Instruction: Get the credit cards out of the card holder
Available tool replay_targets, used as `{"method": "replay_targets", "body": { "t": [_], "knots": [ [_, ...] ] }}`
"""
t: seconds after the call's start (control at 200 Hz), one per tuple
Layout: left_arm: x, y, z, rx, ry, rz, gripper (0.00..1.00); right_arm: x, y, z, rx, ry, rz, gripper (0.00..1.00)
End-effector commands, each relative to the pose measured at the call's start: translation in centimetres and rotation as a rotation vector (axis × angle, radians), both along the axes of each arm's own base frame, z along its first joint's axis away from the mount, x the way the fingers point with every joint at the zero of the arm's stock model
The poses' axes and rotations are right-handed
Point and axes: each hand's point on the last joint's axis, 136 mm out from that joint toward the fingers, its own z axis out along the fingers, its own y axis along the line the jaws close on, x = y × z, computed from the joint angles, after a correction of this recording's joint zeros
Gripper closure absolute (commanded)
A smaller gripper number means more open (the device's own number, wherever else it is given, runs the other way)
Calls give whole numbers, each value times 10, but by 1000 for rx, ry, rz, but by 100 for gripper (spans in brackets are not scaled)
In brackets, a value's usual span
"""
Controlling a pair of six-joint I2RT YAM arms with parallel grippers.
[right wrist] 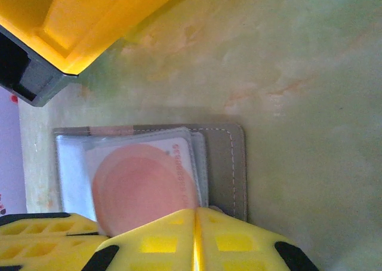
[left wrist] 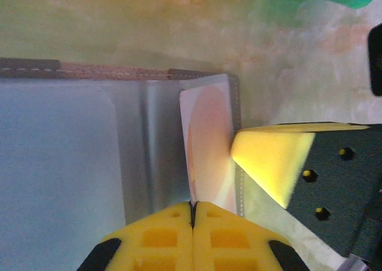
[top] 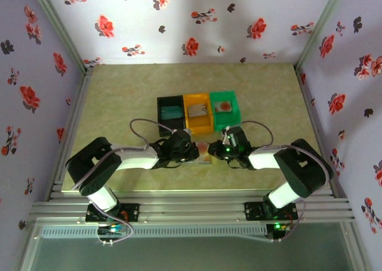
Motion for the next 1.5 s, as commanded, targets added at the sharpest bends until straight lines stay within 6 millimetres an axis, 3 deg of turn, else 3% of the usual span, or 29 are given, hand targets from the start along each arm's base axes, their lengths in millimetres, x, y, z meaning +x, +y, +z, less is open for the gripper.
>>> {"method": "replay_targets", "body": {
  "t": [0.0,0.585,0.93,1.15,1.26,1.495],
  "knots": [
    [9,5,14,-24,-60,43,100,-33,-21,-44,-112,165,-9,89],
    [7,18,25,-51,-88,58,100,-32,-19,-49,-104,175,-16,92],
    [2,18,20,-68,-72,47,100,-15,7,15,2,18,16,90],
    [3,20,30,-82,-89,49,100,-15,30,24,63,-35,41,90],
    [2,19,25,-82,-77,47,100,-16,46,24,102,-46,60,91],
    [-2,18,16,-82,-51,38,100,-5,44,38,138,-118,-23,94]
  ]
}}
